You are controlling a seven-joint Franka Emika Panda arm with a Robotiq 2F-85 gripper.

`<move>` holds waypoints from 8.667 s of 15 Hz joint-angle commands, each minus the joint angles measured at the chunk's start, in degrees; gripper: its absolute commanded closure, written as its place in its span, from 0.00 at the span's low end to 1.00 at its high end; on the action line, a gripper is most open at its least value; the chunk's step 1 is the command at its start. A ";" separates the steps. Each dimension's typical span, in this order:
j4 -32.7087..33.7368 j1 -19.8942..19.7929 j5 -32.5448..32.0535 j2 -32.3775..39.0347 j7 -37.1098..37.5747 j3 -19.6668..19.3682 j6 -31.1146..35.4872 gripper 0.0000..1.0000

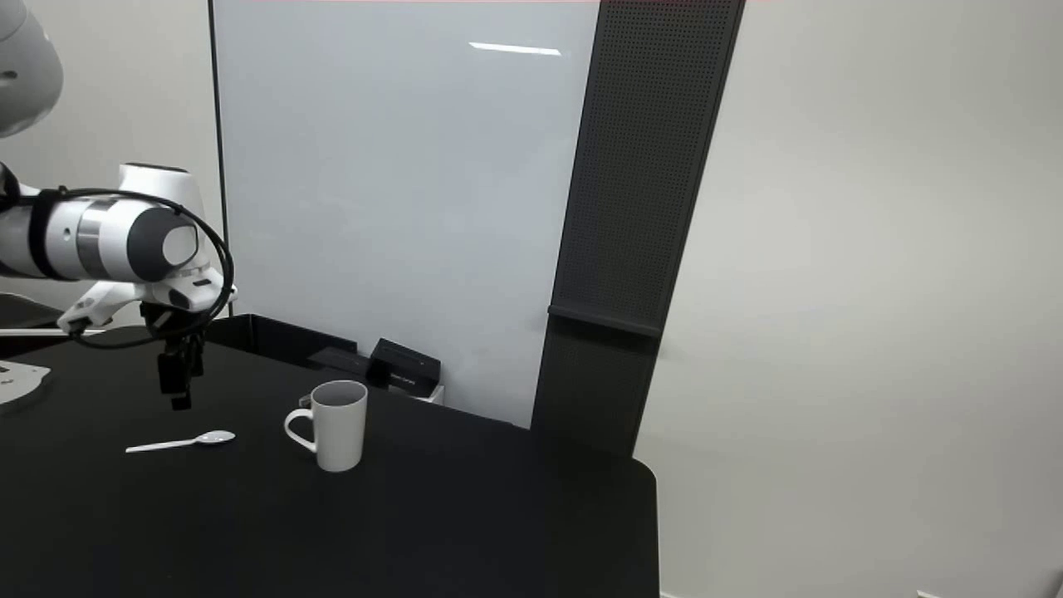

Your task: Take the white spoon from the table and place it in the white cup

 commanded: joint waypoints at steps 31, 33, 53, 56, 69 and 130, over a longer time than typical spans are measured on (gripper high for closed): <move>23.21 4.58 -0.07 20.39 2.25 -4.71 -8.28 0.26; 23.81 4.72 -0.17 20.65 2.42 -4.86 -8.50 0.38; 25.57 5.08 -5.85 12.47 0.49 -11.91 -10.09 0.93; 24.45 5.72 -8.89 9.74 0.16 -14.74 -10.11 0.93; 10.99 5.56 -26.53 -0.73 4.10 -22.35 -0.68 0.93; -14.83 -19.38 -19.60 -19.74 -25.02 13.51 -11.83 0.00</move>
